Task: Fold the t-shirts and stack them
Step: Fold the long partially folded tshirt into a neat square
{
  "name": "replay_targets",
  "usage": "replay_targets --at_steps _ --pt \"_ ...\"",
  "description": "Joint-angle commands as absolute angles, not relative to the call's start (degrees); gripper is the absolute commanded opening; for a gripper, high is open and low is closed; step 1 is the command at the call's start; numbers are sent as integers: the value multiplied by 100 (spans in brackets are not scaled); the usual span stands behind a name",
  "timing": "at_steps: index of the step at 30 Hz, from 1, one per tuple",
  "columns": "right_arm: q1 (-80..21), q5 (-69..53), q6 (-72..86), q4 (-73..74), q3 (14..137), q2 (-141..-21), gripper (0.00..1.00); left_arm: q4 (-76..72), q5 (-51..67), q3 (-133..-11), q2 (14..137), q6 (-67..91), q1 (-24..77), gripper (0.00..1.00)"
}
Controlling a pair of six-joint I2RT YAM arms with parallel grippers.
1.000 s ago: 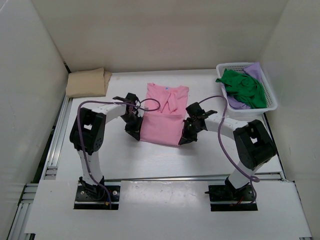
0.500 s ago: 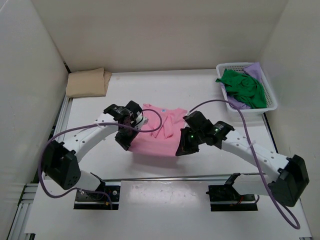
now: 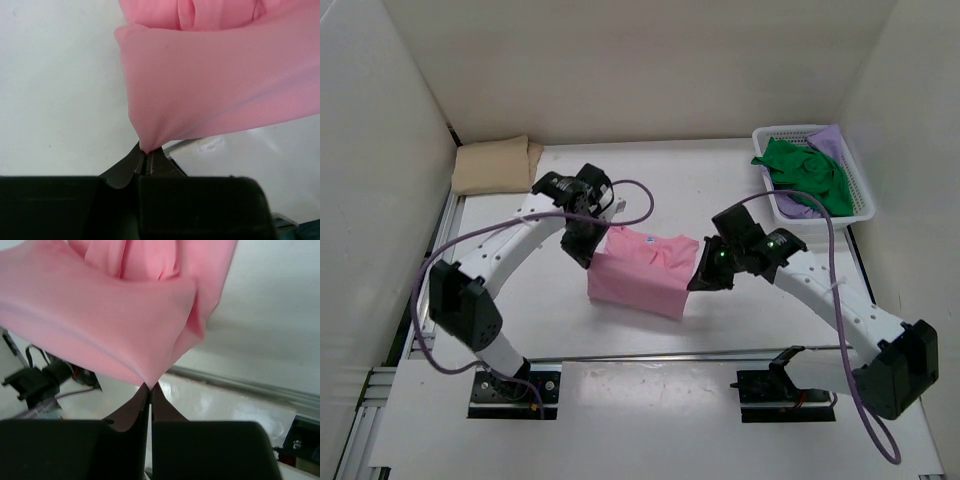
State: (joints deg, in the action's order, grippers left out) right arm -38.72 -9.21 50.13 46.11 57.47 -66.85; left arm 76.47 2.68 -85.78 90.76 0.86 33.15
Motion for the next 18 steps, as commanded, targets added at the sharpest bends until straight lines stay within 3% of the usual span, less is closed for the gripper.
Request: replay_targets --at_steps 1,18 --pt "-3315 -887 4440 4800 6108 -7127 0 7700 62 -9166 9429 0 2945 10" --pt "-1767 -1265 3788 4438 8014 -9940 0 6970 316 -11416 11742 0 2417 10"
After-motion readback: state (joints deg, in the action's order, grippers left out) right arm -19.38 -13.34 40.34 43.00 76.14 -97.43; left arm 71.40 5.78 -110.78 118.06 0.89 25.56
